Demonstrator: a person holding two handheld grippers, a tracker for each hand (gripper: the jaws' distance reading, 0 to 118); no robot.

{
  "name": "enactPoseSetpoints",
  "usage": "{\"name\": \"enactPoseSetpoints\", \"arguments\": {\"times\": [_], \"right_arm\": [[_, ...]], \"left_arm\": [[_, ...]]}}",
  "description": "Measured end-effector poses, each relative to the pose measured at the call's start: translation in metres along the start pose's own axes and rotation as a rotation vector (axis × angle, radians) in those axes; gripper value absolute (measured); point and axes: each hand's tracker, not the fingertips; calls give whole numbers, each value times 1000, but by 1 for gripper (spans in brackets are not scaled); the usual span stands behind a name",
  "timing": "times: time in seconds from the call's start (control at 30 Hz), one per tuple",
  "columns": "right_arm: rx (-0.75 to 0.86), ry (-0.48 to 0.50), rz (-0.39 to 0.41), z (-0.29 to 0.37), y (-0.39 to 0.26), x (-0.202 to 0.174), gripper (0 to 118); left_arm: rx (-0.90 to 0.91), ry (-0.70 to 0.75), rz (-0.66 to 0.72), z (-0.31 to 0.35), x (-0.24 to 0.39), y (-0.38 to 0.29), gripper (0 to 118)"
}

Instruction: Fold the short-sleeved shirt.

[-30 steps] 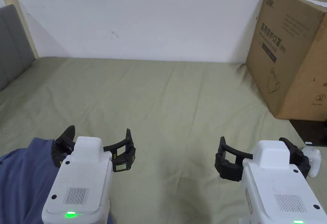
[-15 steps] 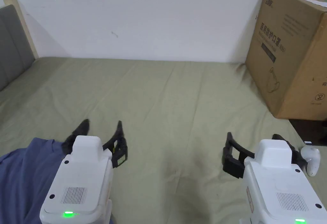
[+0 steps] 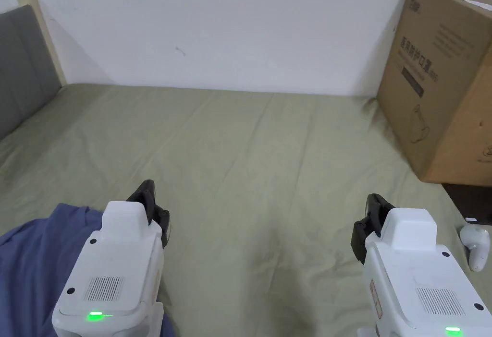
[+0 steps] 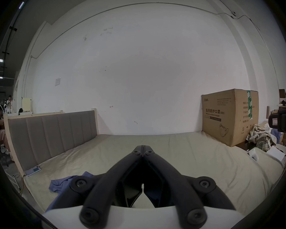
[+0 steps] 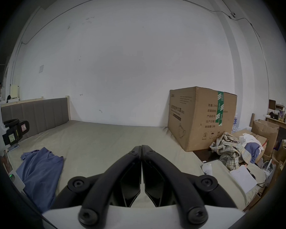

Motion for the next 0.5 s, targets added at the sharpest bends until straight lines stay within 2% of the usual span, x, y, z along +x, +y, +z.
{"name": "enactPoseSetpoints", "arguments": {"times": [0.17,0.5], "right_arm": [[19,114,-2,-15,8,-35,0],[54,415,21,-28,19,-148,0]], "left_arm": [[-1,105,-4,13,-45,1,0],[-23,393,-16,74,-163,1,0]]}}
